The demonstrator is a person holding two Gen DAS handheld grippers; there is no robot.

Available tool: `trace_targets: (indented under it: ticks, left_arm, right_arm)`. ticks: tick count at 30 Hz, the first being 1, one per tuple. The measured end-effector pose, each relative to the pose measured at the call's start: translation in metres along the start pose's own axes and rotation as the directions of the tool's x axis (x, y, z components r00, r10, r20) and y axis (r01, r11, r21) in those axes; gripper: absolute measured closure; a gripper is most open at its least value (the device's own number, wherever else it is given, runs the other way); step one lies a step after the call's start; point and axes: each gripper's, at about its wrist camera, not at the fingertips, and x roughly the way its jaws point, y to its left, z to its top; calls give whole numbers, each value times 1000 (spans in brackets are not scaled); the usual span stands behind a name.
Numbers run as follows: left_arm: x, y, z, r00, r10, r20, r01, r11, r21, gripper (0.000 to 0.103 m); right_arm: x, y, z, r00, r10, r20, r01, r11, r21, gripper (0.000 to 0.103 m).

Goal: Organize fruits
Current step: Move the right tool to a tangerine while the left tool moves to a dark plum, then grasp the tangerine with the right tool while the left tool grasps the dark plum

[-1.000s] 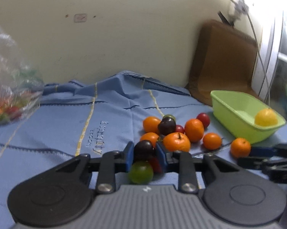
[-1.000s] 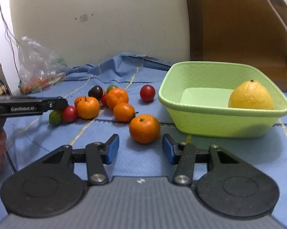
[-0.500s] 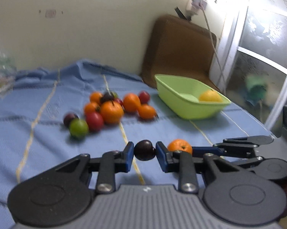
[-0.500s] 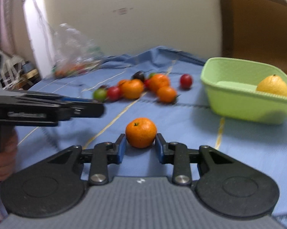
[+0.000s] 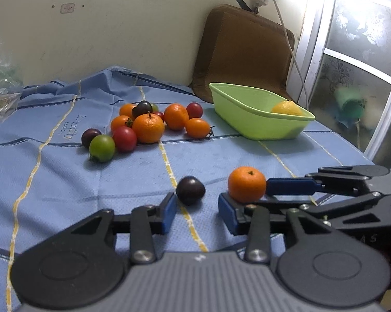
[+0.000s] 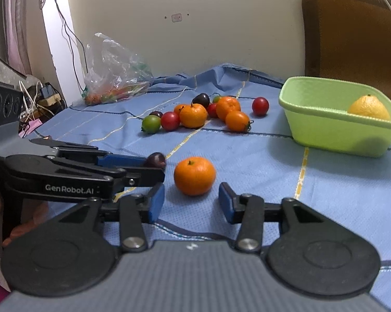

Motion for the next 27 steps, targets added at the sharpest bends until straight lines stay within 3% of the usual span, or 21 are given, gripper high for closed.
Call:
trace_targets:
  ticks: [5,9,27]
  left_arm:
    - [-2,3,0,1000,2,10,-2,1000,-27,49]
    - [-3,6,0,1000,11,17,-10,999,-42,49]
    - [-1,3,0,999,39,12,-38,999,-32,44]
  right_arm:
    - [3,1,0,1000,-12,-5,12,1000,-16,53]
    - [4,6,-1,1000,-23,0,23,999,-41,46]
    - [5,9,-2,1000,-29,3,30,998,-57,45]
